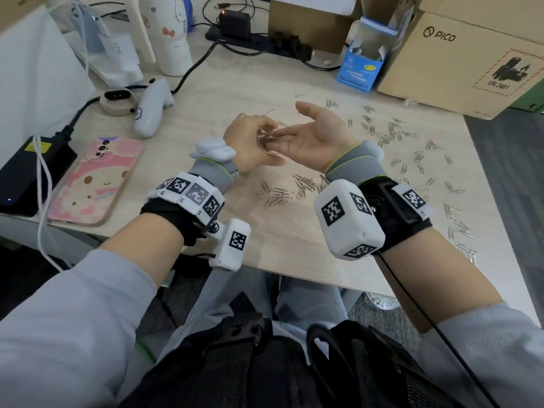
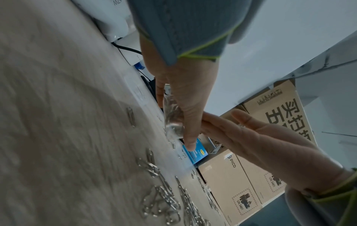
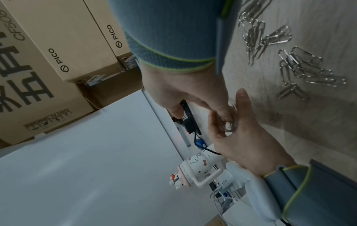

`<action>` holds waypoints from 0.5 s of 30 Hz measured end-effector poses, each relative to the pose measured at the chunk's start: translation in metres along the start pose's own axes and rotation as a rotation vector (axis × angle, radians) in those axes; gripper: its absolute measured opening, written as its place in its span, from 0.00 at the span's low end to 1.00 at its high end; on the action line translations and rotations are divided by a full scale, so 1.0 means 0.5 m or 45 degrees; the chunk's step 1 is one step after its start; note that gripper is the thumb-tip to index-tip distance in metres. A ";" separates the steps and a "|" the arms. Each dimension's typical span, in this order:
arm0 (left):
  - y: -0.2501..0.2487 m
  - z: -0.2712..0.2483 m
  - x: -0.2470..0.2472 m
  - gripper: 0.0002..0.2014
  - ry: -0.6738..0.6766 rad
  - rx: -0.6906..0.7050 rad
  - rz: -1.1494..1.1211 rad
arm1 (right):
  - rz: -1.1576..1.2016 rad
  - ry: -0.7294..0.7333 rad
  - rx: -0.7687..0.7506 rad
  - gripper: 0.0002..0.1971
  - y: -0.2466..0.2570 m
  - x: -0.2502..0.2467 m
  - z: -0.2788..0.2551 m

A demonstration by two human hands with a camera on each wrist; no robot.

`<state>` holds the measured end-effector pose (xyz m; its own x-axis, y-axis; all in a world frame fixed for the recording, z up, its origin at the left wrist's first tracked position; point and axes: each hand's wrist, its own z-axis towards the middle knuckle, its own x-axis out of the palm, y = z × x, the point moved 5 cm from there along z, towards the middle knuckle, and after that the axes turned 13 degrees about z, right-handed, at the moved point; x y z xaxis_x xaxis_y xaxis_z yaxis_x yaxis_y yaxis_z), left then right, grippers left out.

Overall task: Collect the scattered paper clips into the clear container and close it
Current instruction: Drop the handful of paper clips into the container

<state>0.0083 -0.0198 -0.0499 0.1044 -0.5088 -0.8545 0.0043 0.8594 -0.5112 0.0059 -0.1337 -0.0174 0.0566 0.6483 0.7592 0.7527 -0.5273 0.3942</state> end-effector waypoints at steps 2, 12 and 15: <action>0.007 0.000 0.000 0.33 -0.003 -0.038 -0.038 | -0.041 0.015 -0.004 0.34 0.001 0.003 -0.001; 0.046 -0.015 -0.017 0.28 -0.074 -0.128 -0.213 | -0.124 0.095 -0.062 0.20 -0.007 0.002 0.027; 0.073 -0.026 -0.025 0.29 -0.107 -0.156 -0.224 | -0.044 0.036 -0.139 0.15 -0.012 -0.012 0.043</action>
<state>-0.0058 0.0176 -0.0590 0.1950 -0.6402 -0.7430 -0.0905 0.7426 -0.6636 0.0151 -0.1225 -0.0355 0.0125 0.6521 0.7580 0.6780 -0.5627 0.4729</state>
